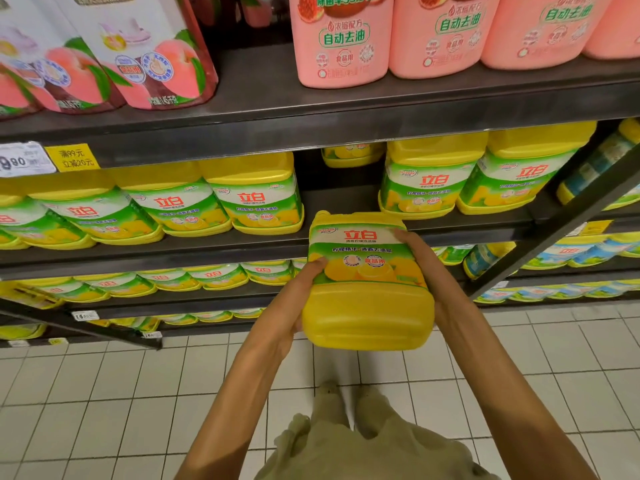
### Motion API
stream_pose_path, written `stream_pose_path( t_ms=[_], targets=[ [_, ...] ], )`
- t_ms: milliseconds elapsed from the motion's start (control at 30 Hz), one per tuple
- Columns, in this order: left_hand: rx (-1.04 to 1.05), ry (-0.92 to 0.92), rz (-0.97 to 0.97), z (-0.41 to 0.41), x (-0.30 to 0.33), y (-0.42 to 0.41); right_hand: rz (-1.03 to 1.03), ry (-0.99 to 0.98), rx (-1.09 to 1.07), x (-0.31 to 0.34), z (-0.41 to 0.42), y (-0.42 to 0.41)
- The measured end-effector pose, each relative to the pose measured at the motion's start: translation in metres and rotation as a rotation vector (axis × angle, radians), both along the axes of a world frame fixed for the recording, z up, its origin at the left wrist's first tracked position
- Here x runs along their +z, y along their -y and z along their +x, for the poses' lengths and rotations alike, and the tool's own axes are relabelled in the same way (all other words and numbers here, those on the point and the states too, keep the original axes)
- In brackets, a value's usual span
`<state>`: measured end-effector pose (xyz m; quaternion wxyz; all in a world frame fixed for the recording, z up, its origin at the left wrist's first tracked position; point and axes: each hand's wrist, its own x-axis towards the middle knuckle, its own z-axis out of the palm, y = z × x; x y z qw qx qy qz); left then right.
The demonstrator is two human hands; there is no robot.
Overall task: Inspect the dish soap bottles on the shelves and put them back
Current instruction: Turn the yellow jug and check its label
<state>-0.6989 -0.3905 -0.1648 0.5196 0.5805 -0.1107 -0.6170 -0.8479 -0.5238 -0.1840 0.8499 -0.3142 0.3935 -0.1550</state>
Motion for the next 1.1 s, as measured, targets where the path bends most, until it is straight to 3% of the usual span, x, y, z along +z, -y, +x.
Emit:
stream_pose_path(
  t_ms=[100, 233, 467, 700, 833, 900, 1000, 1100],
  targets=[
    [0.011, 0.038, 0.016, 0.001, -0.002, -0.005, -0.052, 0.007, 0.01, 0.001, 0.003, -0.002],
    [0.047, -0.061, -0.047, 0.0, -0.005, -0.001, -0.295, 0.023, -0.075, 0.005, 0.005, -0.002],
    [0.116, 0.246, -0.019, -0.001, -0.009, 0.017, -0.333, 0.082, -0.177, 0.013, 0.01, -0.002],
    [0.037, 0.318, -0.077, -0.006, -0.02, 0.021, -0.546, 0.025, -0.272, 0.023, 0.003, -0.007],
    [0.188, 0.145, -0.112, -0.019, -0.028, 0.027, -0.607, 0.019, -0.199, 0.029, -0.008, -0.007],
    [0.176, -0.017, -0.14, -0.022, -0.027, 0.027, -0.627, -0.009, -0.193, 0.031, -0.012, -0.004],
    [0.123, -0.184, -0.143, -0.027, -0.026, 0.028, -0.499, 0.05, -0.244, 0.029, -0.005, 0.007],
    [0.025, -0.256, -0.165, -0.034, -0.018, 0.028, -0.454, 0.028, -0.187, 0.028, 0.016, 0.022]
  ],
)
